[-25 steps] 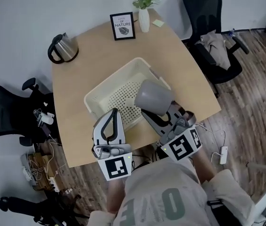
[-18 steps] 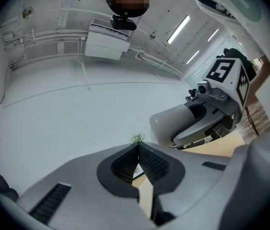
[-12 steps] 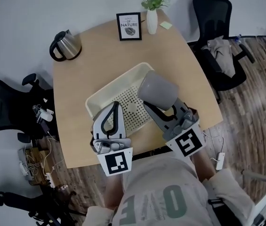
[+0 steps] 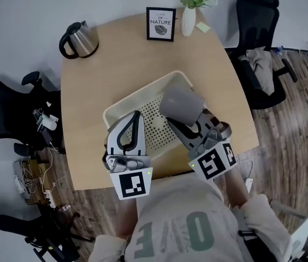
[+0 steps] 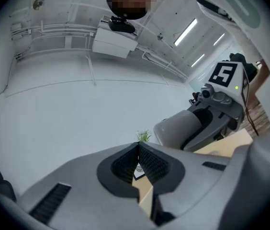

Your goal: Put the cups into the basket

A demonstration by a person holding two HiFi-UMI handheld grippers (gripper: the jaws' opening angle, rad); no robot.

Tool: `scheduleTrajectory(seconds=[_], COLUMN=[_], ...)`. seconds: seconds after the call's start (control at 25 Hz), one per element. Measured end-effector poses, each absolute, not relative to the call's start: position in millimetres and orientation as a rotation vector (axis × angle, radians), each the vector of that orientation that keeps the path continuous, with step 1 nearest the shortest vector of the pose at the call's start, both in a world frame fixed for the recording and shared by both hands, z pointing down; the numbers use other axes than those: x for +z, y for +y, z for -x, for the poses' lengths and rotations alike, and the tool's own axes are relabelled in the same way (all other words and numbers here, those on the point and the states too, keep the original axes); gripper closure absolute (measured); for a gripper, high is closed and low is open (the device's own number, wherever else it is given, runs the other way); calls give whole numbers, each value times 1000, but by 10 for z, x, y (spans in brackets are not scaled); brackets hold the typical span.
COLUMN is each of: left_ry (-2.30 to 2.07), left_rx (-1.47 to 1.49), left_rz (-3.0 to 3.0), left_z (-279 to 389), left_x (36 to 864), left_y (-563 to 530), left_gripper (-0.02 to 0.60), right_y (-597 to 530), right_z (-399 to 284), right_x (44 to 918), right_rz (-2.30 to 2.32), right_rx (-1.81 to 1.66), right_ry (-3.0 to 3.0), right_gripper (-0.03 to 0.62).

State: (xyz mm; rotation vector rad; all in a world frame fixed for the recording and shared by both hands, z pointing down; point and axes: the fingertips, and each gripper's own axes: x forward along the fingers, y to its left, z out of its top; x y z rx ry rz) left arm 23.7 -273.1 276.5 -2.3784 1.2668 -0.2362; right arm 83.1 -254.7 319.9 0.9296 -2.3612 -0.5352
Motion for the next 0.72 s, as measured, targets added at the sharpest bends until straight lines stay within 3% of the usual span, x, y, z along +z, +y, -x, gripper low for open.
scheduleTrajectory(seconds=[0.72], left_ry=[1387], left_rx=[-182], left_rz=[2428], left_z=[163], left_x=[3217], left_y=[-3034], left_gripper=[574], right_y=[-2908], right_z=[-513], right_x=[4513], right_rz=[-452], right_rx=[-426], right_ry=[-2007], right_gripper=[563])
